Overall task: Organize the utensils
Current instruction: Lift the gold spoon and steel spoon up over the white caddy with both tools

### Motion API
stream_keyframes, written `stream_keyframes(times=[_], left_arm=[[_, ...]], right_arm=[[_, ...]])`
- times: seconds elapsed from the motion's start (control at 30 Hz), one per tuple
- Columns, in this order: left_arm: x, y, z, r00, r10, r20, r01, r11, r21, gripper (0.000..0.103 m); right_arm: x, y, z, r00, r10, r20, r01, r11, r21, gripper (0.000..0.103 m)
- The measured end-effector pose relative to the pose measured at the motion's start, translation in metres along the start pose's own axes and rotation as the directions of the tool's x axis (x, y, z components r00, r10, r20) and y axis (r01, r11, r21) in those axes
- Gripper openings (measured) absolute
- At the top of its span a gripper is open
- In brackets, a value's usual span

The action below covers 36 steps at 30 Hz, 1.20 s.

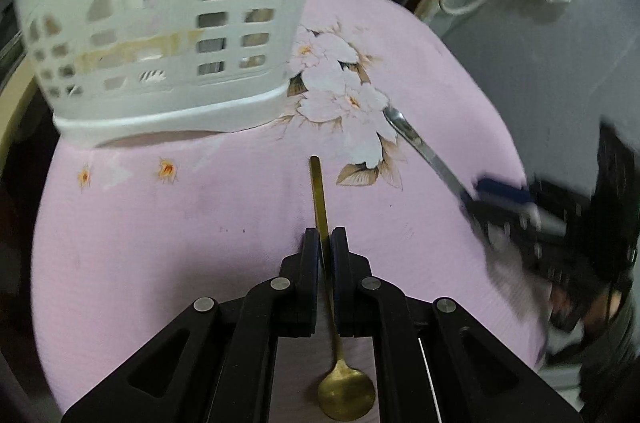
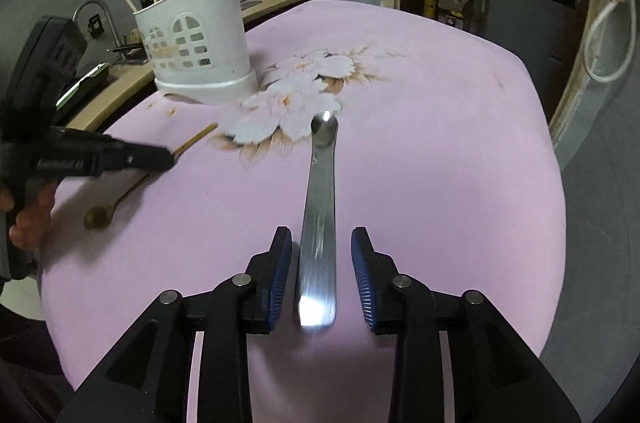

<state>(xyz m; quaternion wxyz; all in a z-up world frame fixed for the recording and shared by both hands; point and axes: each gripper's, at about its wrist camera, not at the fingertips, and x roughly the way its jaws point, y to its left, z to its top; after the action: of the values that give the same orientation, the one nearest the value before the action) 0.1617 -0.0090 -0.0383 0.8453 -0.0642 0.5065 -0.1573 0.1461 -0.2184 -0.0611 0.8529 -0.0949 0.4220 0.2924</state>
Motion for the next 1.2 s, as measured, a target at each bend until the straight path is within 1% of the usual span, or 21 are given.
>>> stream_keyframes(times=[0.1,0.23,0.33,0.37,0.4,0.43,0.5,0.57,0.6,0.67,0.73,0.8,0.87,0.9,0.93,0.97,1.0,1.1,1.13,1.17,1.2], left_arm=[[0.004,-0.003,0.004,0.999,0.018,-0.049,-0.015,0.999,0.052,0.005],[0.01,-0.001,0.011,0.992,0.009,-0.124,0.0,0.997,0.078,0.006],[0.015,-0.003,0.015,0.986,0.014,-0.165,0.005,0.994,0.111,0.006],[0.016,-0.005,0.017,0.985,0.022,-0.171,0.001,0.991,0.131,0.007],[0.016,-0.008,0.017,0.984,0.032,-0.174,-0.005,0.988,0.154,0.007],[0.016,-0.009,0.016,0.984,0.042,-0.175,-0.011,0.985,0.173,0.007],[0.017,-0.016,0.016,0.983,0.07,-0.17,-0.033,0.977,0.209,0.006],[0.013,-0.019,0.009,0.986,0.08,-0.149,-0.048,0.977,0.209,0.005],[0.011,-0.021,0.006,0.989,0.085,-0.121,-0.057,0.974,0.217,0.004],[0.007,-0.022,-0.001,0.995,0.08,-0.059,-0.067,0.976,0.207,0.002],[-0.001,-0.021,-0.011,0.998,0.055,0.02,-0.057,0.983,0.172,0.002],[-0.011,-0.018,-0.02,0.994,0.043,0.1,-0.056,0.989,0.136,0.002],[-0.023,-0.013,-0.027,0.984,0.015,0.179,-0.031,0.996,0.09,0.002],[-0.03,-0.012,-0.031,0.973,0.006,0.232,-0.023,0.997,0.069,0.002],[-0.035,-0.013,-0.031,0.965,0.004,0.264,-0.021,0.998,0.063,0.002],[-0.041,-0.014,-0.034,0.953,0.008,0.304,-0.027,0.998,0.059,0.002],[-0.047,-0.016,-0.036,0.939,0.017,0.342,-0.038,0.998,0.055,0.002],[-0.061,-0.021,-0.044,0.9,0.029,0.435,-0.051,0.998,0.04,0.002],[-0.064,-0.022,-0.044,0.89,0.033,0.454,-0.057,0.998,0.038,0.002],[-0.067,-0.023,-0.045,0.876,0.039,0.48,-0.065,0.997,0.038,0.002],[-0.067,-0.024,-0.045,0.868,0.043,0.495,-0.07,0.997,0.035,0.002]], right_arm=[[0.015,-0.002,0.02,1.0,0.017,-0.023,-0.017,1.0,-0.016,0.029],[0.039,-0.002,0.041,0.996,0.041,-0.082,-0.045,0.998,-0.042,0.029],[0.053,-0.001,0.049,0.993,0.036,-0.109,-0.043,0.997,-0.065,0.029],[0.055,0.0,0.051,0.993,0.031,-0.117,-0.04,0.997,-0.071,0.027],[0.056,0.002,0.053,0.992,0.022,-0.128,-0.033,0.996,-0.079,0.02],[0.057,0.002,0.053,0.991,0.017,-0.132,-0.028,0.996,-0.082,0.017],[0.057,0.0,0.055,0.989,0.021,-0.147,-0.031,0.997,-0.064,0.015],[0.056,0.001,0.056,0.988,0.014,-0.157,-0.025,0.997,-0.067,0.014],[0.056,0.004,0.056,0.988,0.005,-0.154,-0.017,0.997,-0.079,0.013],[0.053,0.006,0.054,0.991,0.013,-0.13,-0.024,0.996,-0.082,0.013],[0.044,0.005,0.049,0.997,0.036,-0.067,-0.039,0.998,-0.046,0.013],[0.032,0.006,0.041,0.999,0.053,0.006,-0.053,0.998,-0.02,0.013],[0.019,0.011,0.035,0.996,0.048,0.076,-0.047,0.999,-0.016,0.013],[0.011,0.015,0.032,0.992,0.038,0.121,-0.035,0.999,-0.024,0.013],[0.005,0.019,0.031,0.987,0.028,0.156,-0.024,0.999,-0.03,0.013],[-0.003,0.024,0.029,0.979,0.019,0.201,-0.012,0.999,-0.036,0.013],[-0.007,0.026,0.028,0.974,0.016,0.227,-0.008,0.999,-0.037,0.013],[-0.021,0.037,0.027,0.942,0.0,0.336,0.019,0.999,-0.051,0.013],[-0.024,0.041,0.03,0.931,-0.01,0.365,0.035,0.998,-0.06,0.013],[-0.026,0.045,0.031,0.92,-0.02,0.392,0.05,0.996,-0.067,0.013],[-0.028,0.048,0.032,0.91,-0.02,0.414,0.053,0.996,-0.07,0.013]])
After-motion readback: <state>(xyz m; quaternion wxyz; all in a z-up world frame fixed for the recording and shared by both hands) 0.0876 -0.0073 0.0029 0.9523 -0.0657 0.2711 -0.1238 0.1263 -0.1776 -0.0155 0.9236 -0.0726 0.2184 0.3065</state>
